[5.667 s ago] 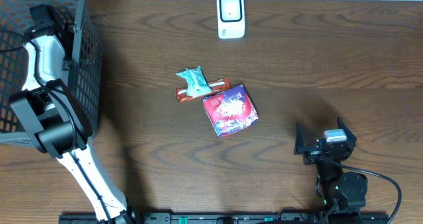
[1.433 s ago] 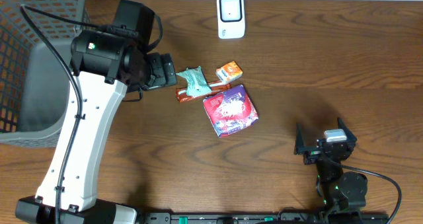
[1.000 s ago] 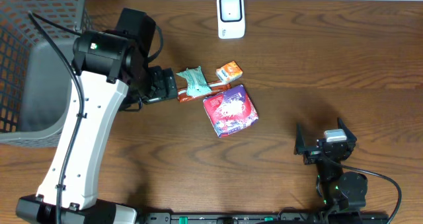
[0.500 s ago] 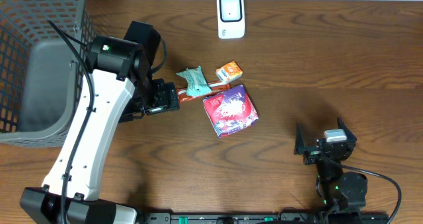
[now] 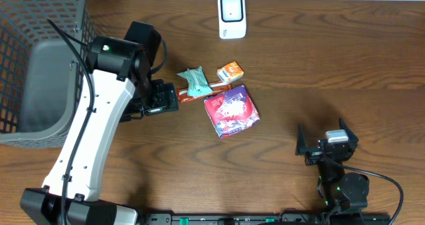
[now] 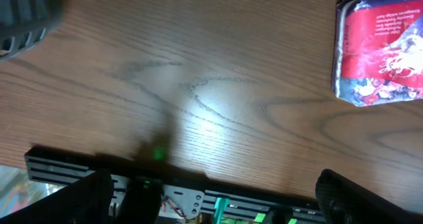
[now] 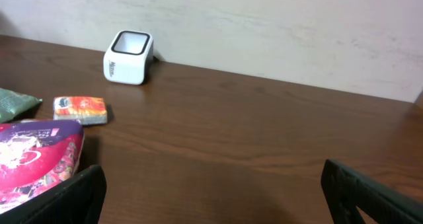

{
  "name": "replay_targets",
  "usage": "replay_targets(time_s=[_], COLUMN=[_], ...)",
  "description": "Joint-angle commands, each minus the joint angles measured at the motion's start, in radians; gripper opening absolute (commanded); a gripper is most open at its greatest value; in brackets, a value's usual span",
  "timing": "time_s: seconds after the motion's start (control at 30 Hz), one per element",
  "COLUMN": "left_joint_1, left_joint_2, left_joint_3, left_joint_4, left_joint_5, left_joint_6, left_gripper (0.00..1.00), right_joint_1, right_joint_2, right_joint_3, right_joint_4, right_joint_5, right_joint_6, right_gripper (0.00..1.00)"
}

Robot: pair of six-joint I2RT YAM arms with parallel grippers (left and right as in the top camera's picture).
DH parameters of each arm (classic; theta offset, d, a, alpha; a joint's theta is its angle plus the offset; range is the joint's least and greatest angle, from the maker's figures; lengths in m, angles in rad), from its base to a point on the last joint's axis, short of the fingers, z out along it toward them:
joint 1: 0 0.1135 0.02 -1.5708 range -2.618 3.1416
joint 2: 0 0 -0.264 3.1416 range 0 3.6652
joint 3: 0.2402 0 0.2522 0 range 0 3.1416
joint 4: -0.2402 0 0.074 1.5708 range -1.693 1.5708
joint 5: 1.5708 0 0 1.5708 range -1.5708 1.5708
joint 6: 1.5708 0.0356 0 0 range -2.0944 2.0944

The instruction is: Scan the item barcode

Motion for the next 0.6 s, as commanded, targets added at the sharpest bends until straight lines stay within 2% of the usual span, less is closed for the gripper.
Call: replay_targets(time_s=[0.0,0.3,0.57], left_joint_1=[0.021,0.198,0.346], left_joint_2=[0.002,0.002,0.002], left_joint_3=[-0.001,-0.001,-0.001], left_joint_4=[-0.002,-0.020,0.023], left_joint_5=[-0.048,-0.078,-0.078], left_joint_6=[0.013,0.013,-0.036], left_gripper=[0.98,0.98,0.98], right_joint_1=[0.003,0.003,0.003], right_joint_2=[-0.004,-0.004,-0.004], right_joint_3=[-0.002,-0.002,-0.002], right_joint_4=[-0.004,-0.004,-0.004], right_joint_5=[0.009,0.009,0.009], right_joint_6=[-0.014,-0.014,-0.014], right_gripper=[0.99,0.99,0.99])
